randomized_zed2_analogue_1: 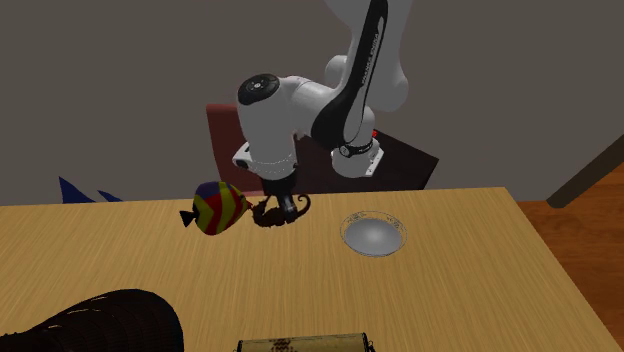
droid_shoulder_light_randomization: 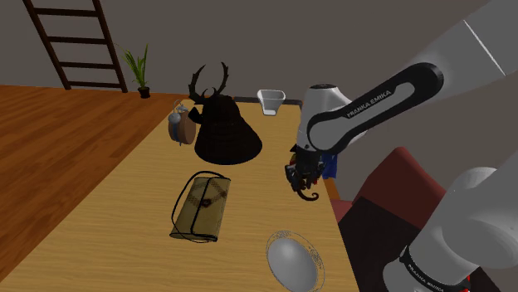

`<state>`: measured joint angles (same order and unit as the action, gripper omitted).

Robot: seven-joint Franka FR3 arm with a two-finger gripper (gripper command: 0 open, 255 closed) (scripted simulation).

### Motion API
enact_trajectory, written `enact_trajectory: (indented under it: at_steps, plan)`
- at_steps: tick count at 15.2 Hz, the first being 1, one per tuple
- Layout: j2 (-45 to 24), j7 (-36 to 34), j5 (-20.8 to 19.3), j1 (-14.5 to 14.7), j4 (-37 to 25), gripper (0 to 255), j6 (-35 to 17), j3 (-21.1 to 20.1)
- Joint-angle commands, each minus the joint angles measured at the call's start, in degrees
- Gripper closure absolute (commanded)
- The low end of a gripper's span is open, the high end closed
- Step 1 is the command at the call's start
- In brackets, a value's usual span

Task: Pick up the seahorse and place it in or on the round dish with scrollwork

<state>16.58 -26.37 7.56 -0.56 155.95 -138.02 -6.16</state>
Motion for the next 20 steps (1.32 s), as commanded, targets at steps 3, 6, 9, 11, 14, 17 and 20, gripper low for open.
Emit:
enact_trajectory:
  at_steps: [3, 6, 9, 11, 14, 17, 20]
  plan:
    - [2.9, -0.4, -0.1, 0.0, -1.1, 255, 4.1, 0.0]
    - [4.8, -0.6, -0.3, 0.0, -2.2, 255, 7.0, 0.1]
    - [6.5, -0.7, -0.4, 0.0, -3.3, 255, 9.8, 0.2]
    - [7.5, -0.8, -0.5, -0.1, -4.2, 255, 11.7, 0.3]
    - [10.1, -3.4, 0.8, 1.6, -3.0, 255, 13.0, -1.6]
    - [13.1, -7.5, 3.0, 4.3, -1.3, 255, 13.9, -4.7]
    - [15.5, -11.6, 5.5, 7.2, -0.3, 255, 14.8, -7.9]
